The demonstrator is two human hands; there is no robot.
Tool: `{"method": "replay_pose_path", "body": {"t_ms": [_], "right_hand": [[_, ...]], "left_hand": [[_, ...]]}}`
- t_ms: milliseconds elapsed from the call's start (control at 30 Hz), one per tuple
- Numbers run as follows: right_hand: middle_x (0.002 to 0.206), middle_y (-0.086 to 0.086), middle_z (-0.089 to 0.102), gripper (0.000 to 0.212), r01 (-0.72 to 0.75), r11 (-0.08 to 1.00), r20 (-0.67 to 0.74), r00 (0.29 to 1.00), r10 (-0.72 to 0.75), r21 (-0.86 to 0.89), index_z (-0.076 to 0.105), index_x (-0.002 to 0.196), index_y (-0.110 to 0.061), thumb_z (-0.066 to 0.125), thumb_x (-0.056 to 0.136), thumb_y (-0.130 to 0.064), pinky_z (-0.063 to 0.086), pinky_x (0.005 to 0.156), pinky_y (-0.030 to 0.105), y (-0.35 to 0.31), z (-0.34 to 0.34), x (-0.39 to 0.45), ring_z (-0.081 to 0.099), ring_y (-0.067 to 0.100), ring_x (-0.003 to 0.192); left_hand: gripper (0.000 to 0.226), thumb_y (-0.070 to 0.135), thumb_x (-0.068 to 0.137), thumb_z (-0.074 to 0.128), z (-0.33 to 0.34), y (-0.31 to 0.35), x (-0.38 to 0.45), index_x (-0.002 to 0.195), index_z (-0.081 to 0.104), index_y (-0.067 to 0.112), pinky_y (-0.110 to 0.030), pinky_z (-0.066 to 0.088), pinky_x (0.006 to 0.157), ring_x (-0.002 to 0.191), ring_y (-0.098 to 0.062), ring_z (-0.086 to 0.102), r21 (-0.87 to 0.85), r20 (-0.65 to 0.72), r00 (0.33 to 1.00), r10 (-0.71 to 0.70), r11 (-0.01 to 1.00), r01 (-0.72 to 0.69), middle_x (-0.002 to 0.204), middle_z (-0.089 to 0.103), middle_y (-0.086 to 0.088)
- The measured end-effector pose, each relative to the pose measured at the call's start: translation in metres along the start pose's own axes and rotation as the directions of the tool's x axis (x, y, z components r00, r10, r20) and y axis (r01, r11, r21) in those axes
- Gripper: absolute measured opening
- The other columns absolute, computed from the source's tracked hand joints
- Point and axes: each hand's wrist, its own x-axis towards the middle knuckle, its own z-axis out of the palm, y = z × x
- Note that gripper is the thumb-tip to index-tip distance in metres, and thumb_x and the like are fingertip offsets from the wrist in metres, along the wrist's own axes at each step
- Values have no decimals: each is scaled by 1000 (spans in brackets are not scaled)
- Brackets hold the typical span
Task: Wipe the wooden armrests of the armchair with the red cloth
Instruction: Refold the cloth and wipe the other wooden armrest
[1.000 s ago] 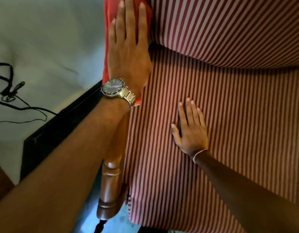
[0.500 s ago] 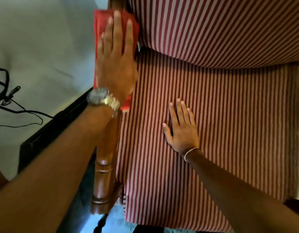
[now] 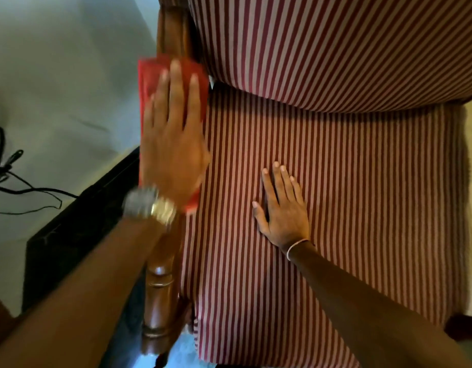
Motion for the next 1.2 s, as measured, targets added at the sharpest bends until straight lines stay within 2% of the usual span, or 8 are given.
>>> {"method": "replay_pose_path", "body": {"t_ms": [133, 333, 433, 600, 733, 867, 1133, 1200], "right_hand": [[171, 14, 19, 72, 9, 1000, 0, 1000, -9, 5, 25, 161, -14, 35, 103, -53, 17, 131, 46, 1, -3, 2, 16, 26, 160], [172, 14, 17, 72, 0, 1000, -19, 1000, 0, -8, 22, 162, -14, 27, 104, -55, 18, 131, 46, 0, 6, 1, 15, 26, 161], [171, 15, 17, 72, 11, 1000, -22, 1000, -11, -12, 20, 162, -13, 26, 104, -55, 18, 131, 47, -1, 6, 0, 15, 27, 160], [172, 14, 17, 72, 14, 1000, -23, 1000, -15, -14, 20, 162, -14, 28, 104, -55, 15, 131, 46, 2, 3, 1, 14, 27, 161], [172, 14, 17, 71, 13, 1000, -28, 1000, -13, -5, 21, 162, -14, 29, 104, -54, 16, 131, 46, 2, 5, 1, 15, 26, 161], [172, 14, 18, 71, 6, 1000, -58, 998, -6, -1, 22, 162, -14, 29, 104, -54, 13, 132, 44, 2, 6, 1, 15, 26, 161], [171, 14, 20, 71, 9, 1000, -57, 998, -10, -1, 24, 162, -14, 31, 103, -54, 17, 131, 45, 3, 3, 1, 16, 26, 160], [171, 13, 19, 71, 9, 1000, -51, 999, -9, 8, 24, 162, -15, 33, 103, -54, 17, 131, 45, 3, 4, 2, 16, 25, 160]], "left_hand": [[66, 18, 102, 33, 6, 1, 29, 163, 7, 15, -48, 10, 129, 159, -32, 7, -38, -60, 995, -84, 996, 82, 171, 6, -15], [73, 29, 99, 46, -4, 2, -184, 161, 16, 7, -44, 1, 129, 158, -29, -3, 51, 54, 999, 4, 999, -7, 170, 4, -18], [65, 23, 103, 43, -1, 1, -128, 161, 17, 9, -48, 11, 127, 157, -34, 8, 76, 61, 998, 8, 997, -12, 169, 10, -18], [66, 19, 101, 30, 6, 0, 37, 163, 7, 16, -45, 8, 130, 159, -30, 6, 3, -73, 997, -33, 999, 33, 171, 7, -13], [63, 16, 104, 31, 6, 5, -31, 162, 6, 11, -44, 12, 130, 159, -27, 8, -62, -114, 987, -114, 992, 107, 171, 9, -12], [68, 25, 104, 41, 1, 6, -167, 161, 11, 4, -43, 4, 130, 158, -31, 6, 18, 6, 1000, -22, 1000, 22, 170, 7, -17], [66, 16, 101, 33, 2, 7, 23, 162, 7, 8, -46, 11, 130, 159, -30, 6, -18, -62, 995, -77, 997, 76, 171, 7, -14], [66, 16, 102, 32, 2, 5, 15, 162, 5, 9, -46, 11, 130, 159, -29, 5, -36, -46, 993, -107, 994, 105, 171, 4, -13]]}}
